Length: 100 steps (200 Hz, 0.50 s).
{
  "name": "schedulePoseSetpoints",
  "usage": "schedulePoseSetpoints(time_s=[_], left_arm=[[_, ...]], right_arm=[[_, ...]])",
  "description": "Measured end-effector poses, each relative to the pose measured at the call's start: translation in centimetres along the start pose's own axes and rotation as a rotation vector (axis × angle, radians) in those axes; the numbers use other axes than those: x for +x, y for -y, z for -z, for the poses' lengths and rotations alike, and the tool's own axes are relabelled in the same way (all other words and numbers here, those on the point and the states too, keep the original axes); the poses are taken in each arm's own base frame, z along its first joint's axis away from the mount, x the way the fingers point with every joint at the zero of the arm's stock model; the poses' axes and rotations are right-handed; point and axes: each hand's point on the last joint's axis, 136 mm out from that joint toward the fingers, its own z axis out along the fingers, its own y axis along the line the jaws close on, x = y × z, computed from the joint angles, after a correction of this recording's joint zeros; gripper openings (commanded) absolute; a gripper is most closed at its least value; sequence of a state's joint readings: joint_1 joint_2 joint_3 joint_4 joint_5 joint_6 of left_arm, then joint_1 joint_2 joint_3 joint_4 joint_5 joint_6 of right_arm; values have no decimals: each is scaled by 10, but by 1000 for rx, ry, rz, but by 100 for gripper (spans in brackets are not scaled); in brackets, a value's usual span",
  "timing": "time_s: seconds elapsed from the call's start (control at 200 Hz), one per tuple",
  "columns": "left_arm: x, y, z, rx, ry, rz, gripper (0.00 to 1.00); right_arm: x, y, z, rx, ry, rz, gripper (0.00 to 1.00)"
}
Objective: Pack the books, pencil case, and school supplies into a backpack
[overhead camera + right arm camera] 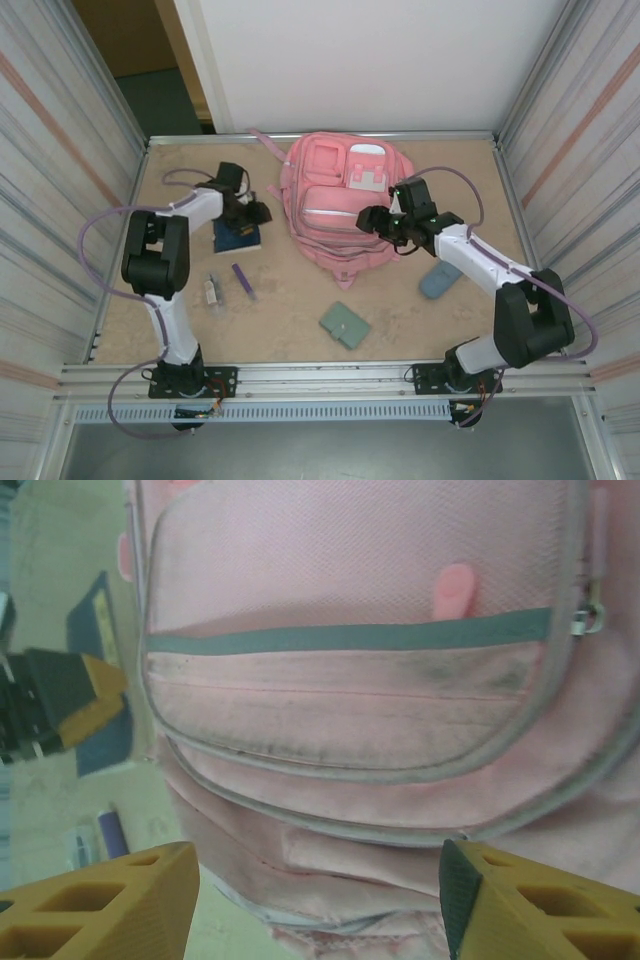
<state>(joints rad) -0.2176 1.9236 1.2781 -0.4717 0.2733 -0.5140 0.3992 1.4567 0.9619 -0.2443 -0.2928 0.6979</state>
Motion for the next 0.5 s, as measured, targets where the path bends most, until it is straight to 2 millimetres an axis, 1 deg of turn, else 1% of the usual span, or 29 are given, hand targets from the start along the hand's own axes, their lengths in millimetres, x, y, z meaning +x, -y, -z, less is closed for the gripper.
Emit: schedulePoseSetpoints(time_s=[0.055,0.12,0.195,0.231,0.296,0.351,0.396,0.441,0.501], left_arm=[[24,11,2,22,-41,2,54],[48,16,8,44,-76,24,54],[69,19,20,68,-99,56,54],[74,23,29,82,-101,66,54],[74,33,49,116,-75,69,54],[67,41,70,149,-28,66,54],[60,42,86,164,11,68,55],[50,39,100,169,58,78,56],[34,24,113,151,126,106,56]], right_arm=[[4,-5,-7,-22,-32,5,64],[10,-14,-16,-47,-73,25,64],[19,-31,-26,-84,-122,65,63],[23,-42,-31,-102,-143,83,63],[30,-62,-40,-137,-175,115,62],[38,-78,-46,-161,-199,140,61],[44,-90,-51,-178,-217,155,60],[51,-102,-58,-191,-234,170,59],[59,-118,-70,-193,-255,174,58]])
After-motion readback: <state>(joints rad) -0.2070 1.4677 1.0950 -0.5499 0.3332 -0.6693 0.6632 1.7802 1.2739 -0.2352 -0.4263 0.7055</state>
